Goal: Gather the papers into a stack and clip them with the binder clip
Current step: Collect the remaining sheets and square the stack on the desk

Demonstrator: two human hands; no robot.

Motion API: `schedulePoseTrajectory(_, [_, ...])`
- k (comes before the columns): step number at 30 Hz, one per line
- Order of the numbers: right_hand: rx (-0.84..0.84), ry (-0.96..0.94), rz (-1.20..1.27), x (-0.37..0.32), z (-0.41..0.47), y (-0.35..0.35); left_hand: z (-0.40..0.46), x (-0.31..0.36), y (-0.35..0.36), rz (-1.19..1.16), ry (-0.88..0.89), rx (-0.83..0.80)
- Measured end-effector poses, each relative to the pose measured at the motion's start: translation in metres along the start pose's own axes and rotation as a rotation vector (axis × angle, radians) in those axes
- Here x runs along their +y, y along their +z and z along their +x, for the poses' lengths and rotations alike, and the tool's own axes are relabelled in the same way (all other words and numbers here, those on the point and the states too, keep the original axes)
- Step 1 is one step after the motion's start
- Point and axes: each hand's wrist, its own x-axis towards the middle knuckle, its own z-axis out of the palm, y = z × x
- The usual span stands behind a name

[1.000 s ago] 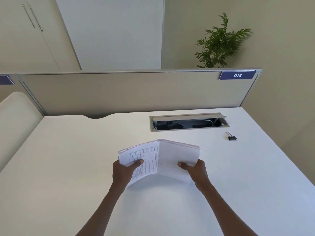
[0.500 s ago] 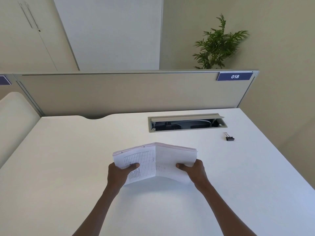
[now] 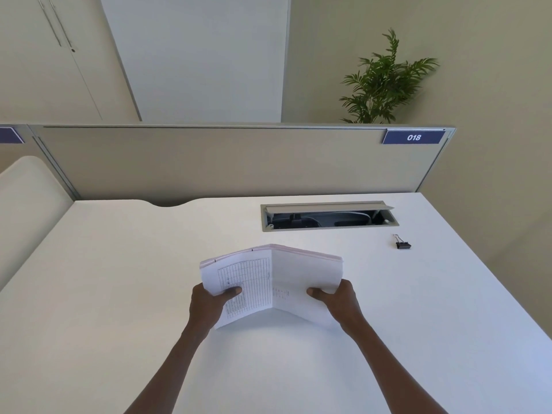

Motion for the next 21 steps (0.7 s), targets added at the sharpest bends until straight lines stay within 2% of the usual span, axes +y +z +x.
schedulePoseTrajectory(5, [0.006, -0.029, -0.068, -0.013, 0.0, -0.007, 0.009, 0.012, -0.005, 0.016, 0.044, -0.1])
schedulePoseTrajectory(9, [-0.054, -0.042, -0.085, -0.028, -0.007, -0.023, 0.015, 0.027, -0.017, 0.009, 0.056, -0.292])
schedulePoseTrajectory(14, [-0.115, 0.031, 0.032, -0.037, -0.018, -0.037, 0.012, 0.042, -0.017, -0.019, 0.044, -0.411])
schedulePoseTrajectory(18, [-0.087, 0.088, 0.121, -0.035, -0.024, -0.041, 0.008, 0.046, -0.012, -0.043, 0.046, -0.436])
schedulePoseTrajectory(21, [-0.065, 0.131, 0.18, -0.035, -0.027, -0.044, 0.003, 0.047, -0.013, -0.098, 0.018, -0.516])
